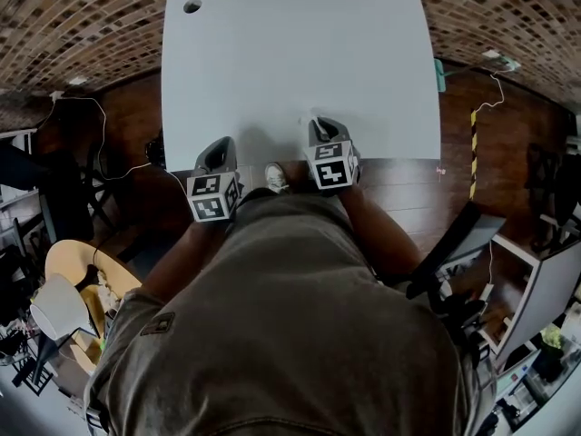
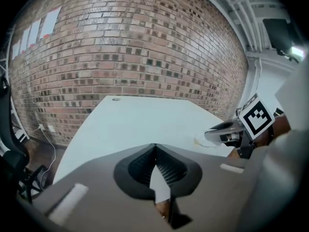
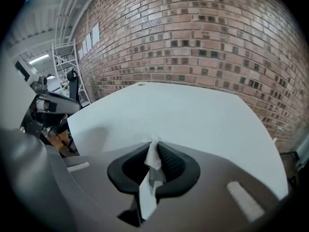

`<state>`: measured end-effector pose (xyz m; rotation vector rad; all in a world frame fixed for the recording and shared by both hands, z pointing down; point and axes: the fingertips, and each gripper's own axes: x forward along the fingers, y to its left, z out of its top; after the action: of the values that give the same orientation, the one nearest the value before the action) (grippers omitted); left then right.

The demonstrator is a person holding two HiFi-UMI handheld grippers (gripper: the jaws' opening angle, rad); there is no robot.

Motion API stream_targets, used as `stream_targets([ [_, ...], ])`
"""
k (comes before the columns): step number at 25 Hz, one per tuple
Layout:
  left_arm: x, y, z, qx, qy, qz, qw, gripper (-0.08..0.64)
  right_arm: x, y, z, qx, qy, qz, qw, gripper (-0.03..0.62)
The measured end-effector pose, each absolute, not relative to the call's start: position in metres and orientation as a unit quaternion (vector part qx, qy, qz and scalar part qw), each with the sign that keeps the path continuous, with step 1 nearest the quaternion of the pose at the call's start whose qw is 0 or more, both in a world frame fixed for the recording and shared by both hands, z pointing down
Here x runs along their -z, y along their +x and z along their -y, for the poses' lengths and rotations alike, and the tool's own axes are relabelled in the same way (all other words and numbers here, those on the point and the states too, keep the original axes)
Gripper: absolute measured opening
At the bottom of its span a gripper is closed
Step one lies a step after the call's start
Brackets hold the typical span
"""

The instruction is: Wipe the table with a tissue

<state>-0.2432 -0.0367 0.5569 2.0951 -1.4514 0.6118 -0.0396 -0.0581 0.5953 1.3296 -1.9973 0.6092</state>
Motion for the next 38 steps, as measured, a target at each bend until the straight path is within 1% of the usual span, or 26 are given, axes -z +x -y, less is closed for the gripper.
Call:
stream_targets([
  [15,-0.551,-0.2,0.027,-0.214,0.821,0.472,0.241,0.002,-0.545,-0.011,0.016,-0.21,0.567,0.741,0.291,0.043],
  [23,-0.532,-0.176,0.002,-0.197,0.82,0.491,0.219,0.002,-0.52,0.006,-0.01,-0.191,0.564,0.762,0.254,0.043],
  [30,-0.517,-0.141,-0.046,-0.177,0.808,0.52,0.214,0.002,-0.488,0.039,-0.052,-0.166,0.557,0.785,0.216,0.041],
  [38,-0.498,-0.107,-0.113,-0.164,0.799,0.543,0.198,0.002,-0.483,0.073,-0.121,-0.176,0.542,0.799,0.192,0.041],
])
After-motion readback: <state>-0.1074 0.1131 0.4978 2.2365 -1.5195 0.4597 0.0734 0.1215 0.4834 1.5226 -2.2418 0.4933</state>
